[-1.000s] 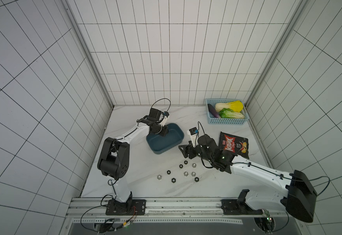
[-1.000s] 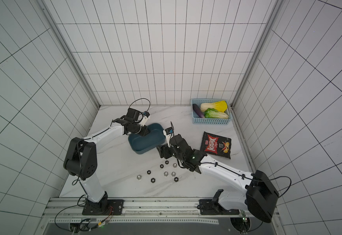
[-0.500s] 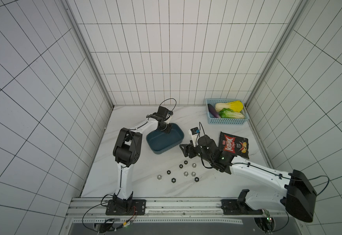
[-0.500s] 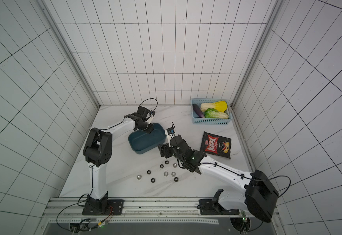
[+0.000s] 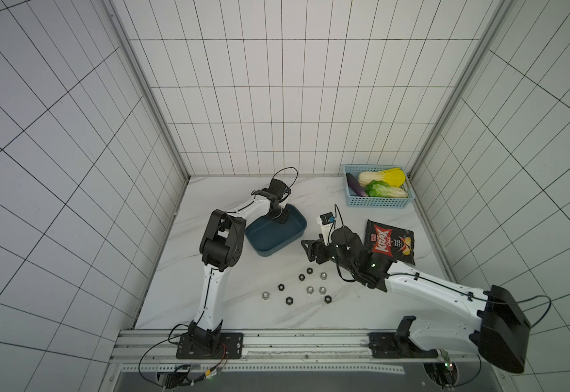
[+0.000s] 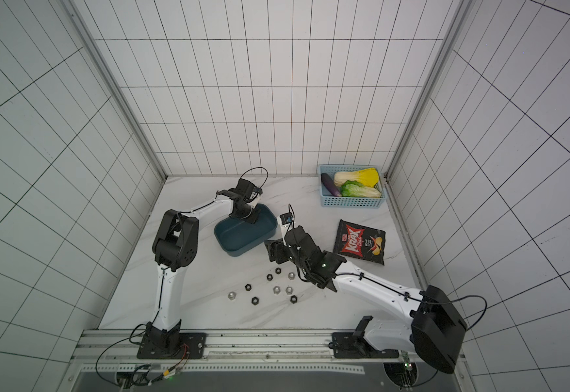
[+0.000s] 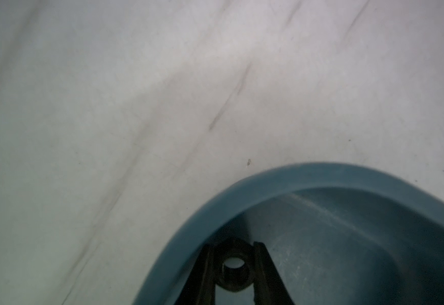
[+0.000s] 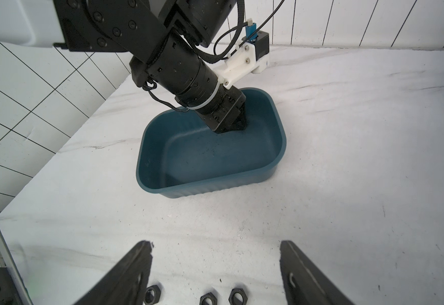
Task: Put the nuts on the desktop into the storage box
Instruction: Place the nut in the storage box, then pick up the nut from the center of the board.
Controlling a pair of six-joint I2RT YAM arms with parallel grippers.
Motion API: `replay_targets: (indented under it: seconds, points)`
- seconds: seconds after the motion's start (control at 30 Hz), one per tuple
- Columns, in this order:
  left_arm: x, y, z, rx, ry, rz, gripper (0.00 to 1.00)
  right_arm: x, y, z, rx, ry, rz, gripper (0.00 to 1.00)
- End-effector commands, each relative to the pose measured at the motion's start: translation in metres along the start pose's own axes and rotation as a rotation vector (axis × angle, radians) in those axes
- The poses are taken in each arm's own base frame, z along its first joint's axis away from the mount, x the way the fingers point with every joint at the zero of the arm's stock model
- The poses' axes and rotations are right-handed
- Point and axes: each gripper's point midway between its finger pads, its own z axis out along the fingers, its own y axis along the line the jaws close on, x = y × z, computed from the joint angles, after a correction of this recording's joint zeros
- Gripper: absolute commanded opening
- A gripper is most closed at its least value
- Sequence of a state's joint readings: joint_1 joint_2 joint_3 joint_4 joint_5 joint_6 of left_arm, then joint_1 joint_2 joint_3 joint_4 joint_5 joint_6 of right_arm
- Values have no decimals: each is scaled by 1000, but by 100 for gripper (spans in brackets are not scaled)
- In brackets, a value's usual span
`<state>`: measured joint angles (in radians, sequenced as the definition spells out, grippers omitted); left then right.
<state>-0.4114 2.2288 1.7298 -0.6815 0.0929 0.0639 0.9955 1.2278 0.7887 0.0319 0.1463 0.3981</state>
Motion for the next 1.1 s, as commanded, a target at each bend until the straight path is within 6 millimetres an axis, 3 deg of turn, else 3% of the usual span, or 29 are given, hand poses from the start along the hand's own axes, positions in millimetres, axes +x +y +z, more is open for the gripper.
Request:
replay_targets:
  seconds: [0.0,0.33,0.63,0.83,0.97,1.07]
  points:
    - [-4,-5,3,19,-7,-1,29,6,-6,-6,26,4,11,79]
    - [-13,-9,-22,22,-46,8,39,19,-25,-22,124,123,29,79]
    - [-22,-36,-101,134,-143,26,46,67,-48,-43,173,435,35,79]
    - [-11,-44,-149,204,-185,32,53,101,-52,-41,181,619,45,79]
    - [1,-35,-170,245,-203,2,54,114,-53,-34,202,690,66,78]
    - [16,-16,-177,263,-200,-60,55,122,-49,-25,196,741,105,76]
